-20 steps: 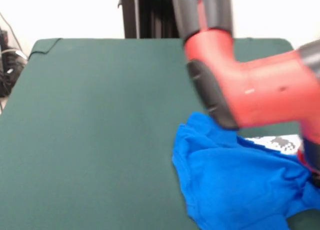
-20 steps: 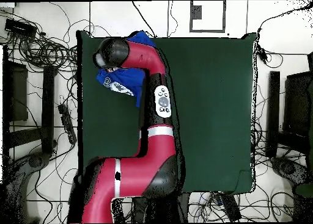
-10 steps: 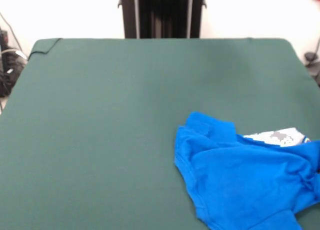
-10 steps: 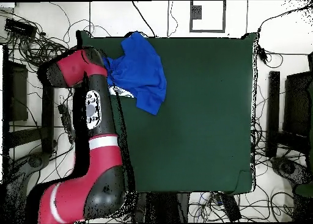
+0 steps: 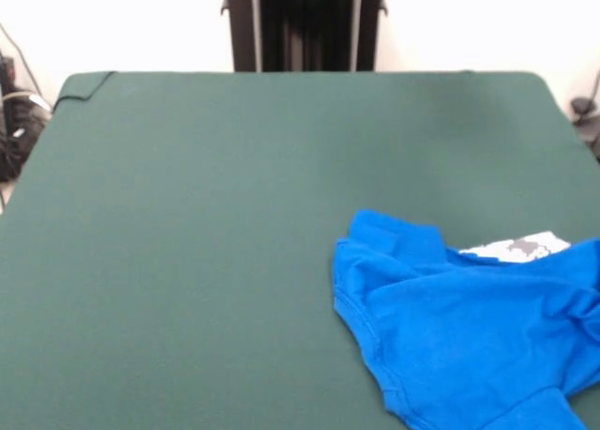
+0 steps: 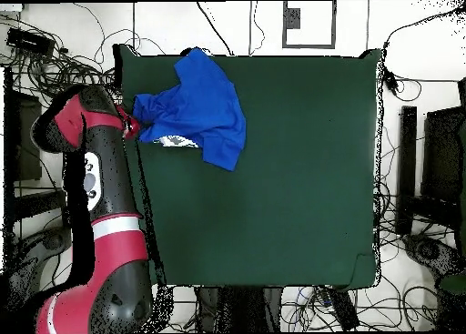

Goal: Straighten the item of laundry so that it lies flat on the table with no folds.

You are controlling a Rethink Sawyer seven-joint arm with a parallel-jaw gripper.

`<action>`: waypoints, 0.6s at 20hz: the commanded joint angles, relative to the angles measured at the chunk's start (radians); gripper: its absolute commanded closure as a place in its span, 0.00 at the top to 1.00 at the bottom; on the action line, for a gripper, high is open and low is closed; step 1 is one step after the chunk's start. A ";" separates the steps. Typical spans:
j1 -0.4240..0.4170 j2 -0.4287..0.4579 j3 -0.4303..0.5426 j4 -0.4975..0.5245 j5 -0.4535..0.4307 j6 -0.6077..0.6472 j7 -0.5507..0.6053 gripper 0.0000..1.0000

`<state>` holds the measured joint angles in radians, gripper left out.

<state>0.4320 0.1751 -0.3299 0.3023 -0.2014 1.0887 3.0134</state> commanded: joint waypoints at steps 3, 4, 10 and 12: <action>-0.028 0.068 0.003 0.193 -0.001 0.065 0.177 1.00; -0.019 0.077 -0.024 0.178 -0.018 0.068 0.200 1.00; -0.044 0.095 -0.009 0.175 -0.001 0.029 0.192 1.00; -0.050 0.095 0.001 0.177 0.007 0.036 0.174 1.00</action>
<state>0.4064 0.1765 -0.3497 0.3112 -0.1856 1.0887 3.0134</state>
